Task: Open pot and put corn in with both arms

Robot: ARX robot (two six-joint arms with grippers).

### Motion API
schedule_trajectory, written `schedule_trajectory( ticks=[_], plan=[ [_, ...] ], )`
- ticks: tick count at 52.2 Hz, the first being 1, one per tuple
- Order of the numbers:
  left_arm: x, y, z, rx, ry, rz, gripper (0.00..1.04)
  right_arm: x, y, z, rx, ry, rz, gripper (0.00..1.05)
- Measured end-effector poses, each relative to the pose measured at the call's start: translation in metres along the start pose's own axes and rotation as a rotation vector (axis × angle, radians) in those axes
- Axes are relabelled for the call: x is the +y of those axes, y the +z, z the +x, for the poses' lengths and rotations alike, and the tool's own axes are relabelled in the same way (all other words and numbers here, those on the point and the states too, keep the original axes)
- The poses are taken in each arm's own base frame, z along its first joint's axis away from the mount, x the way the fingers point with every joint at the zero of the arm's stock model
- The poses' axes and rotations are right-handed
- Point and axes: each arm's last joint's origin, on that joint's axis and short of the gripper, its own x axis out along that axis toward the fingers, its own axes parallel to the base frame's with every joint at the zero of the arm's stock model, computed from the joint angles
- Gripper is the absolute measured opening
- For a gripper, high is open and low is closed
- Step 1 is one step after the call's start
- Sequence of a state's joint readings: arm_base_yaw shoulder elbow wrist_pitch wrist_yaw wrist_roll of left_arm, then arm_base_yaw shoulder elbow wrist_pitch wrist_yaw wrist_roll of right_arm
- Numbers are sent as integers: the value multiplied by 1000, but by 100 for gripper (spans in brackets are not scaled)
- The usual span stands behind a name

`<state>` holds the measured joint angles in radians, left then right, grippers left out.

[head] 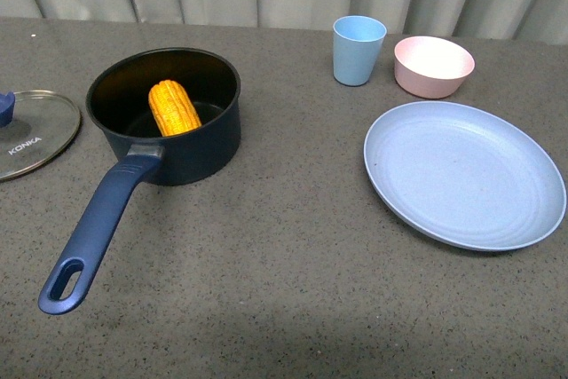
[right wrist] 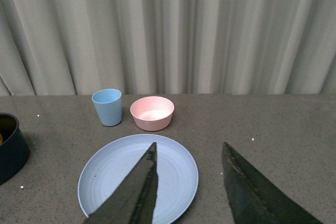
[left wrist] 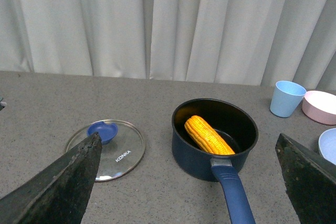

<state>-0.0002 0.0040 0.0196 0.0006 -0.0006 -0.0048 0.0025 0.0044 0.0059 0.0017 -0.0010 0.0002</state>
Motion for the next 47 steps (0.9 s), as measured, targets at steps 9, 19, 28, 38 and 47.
schedule_trajectory(
  ticks=[9, 19, 28, 38, 47],
  plan=[
    [0, 0, 0, 0, 0, 0, 98, 0, 0, 0, 0, 0, 0, 73],
    [0, 0, 0, 0, 0, 0, 98, 0, 0, 0, 0, 0, 1, 97],
    [0, 0, 0, 0, 0, 0, 98, 0, 0, 0, 0, 0, 1, 95],
    [0, 0, 0, 0, 0, 0, 98, 0, 0, 0, 0, 0, 1, 95],
    [0, 0, 0, 0, 0, 0, 98, 0, 0, 0, 0, 0, 1, 95]
  ],
)
